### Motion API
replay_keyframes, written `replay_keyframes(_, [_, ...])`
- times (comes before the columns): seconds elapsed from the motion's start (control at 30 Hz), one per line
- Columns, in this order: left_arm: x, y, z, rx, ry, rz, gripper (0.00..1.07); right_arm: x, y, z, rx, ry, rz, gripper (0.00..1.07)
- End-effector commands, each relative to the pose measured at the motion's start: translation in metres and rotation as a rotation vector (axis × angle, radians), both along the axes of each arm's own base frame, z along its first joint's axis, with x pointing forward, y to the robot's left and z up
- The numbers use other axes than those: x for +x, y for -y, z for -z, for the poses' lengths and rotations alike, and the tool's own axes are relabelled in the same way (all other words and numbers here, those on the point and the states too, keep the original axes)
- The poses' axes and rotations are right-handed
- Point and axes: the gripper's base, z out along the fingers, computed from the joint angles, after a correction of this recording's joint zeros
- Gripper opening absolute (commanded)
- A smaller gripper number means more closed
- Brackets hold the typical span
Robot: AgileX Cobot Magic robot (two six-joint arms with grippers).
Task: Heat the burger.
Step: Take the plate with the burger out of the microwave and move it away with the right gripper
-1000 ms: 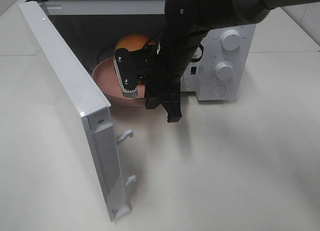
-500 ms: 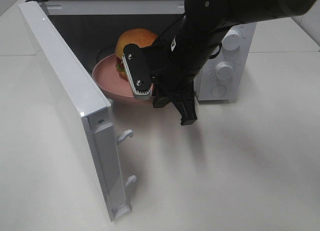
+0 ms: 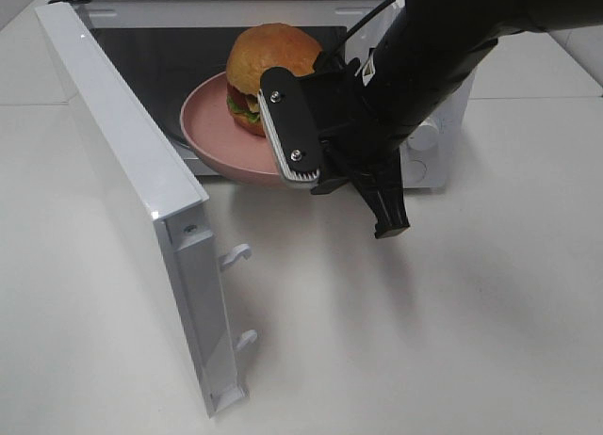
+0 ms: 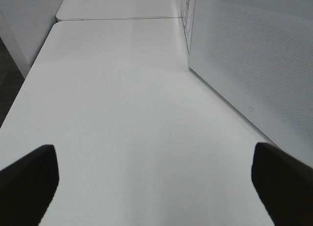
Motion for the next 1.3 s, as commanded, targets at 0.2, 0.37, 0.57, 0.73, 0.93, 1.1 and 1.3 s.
replay_keyframes(0.2, [-0.002, 0.001, 0.000, -0.008, 0.023, 0.002, 1.03, -0.009, 0.025, -0.022, 0.042, 0.124, 0.067, 0.00])
replay_keyframes(0.37, [-0.002, 0.001, 0.000, -0.008, 0.023, 0.002, 1.03, -0.018, 0.033, -0.026, 0.023, 0.098, 0.089, 0.00])
replay_keyframes(0.57, [-0.002, 0.001, 0.000, -0.008, 0.023, 0.002, 1.03, -0.027, 0.044, -0.041, -0.001, 0.097, 0.139, 0.00])
replay_keyframes(0.73, [-0.002, 0.001, 0.000, -0.008, 0.023, 0.002, 1.03, -0.042, 0.050, -0.041, -0.017, 0.080, 0.124, 0.00])
replay_keyframes(0.93, [-0.002, 0.001, 0.000, -0.008, 0.023, 0.002, 1.03, -0.063, 0.059, -0.044, -0.004, 0.059, 0.145, 0.00])
replay_keyframes(1.1, [-0.002, 0.001, 0.000, -0.008, 0.023, 0.002, 1.03, -0.074, 0.069, -0.046, -0.016, 0.040, 0.174, 0.00])
replay_keyframes(1.3, [-0.002, 0.001, 0.000, -0.008, 0.023, 0.002, 1.03, -0.088, 0.083, -0.051, 0.004, 0.062, 0.215, 0.00])
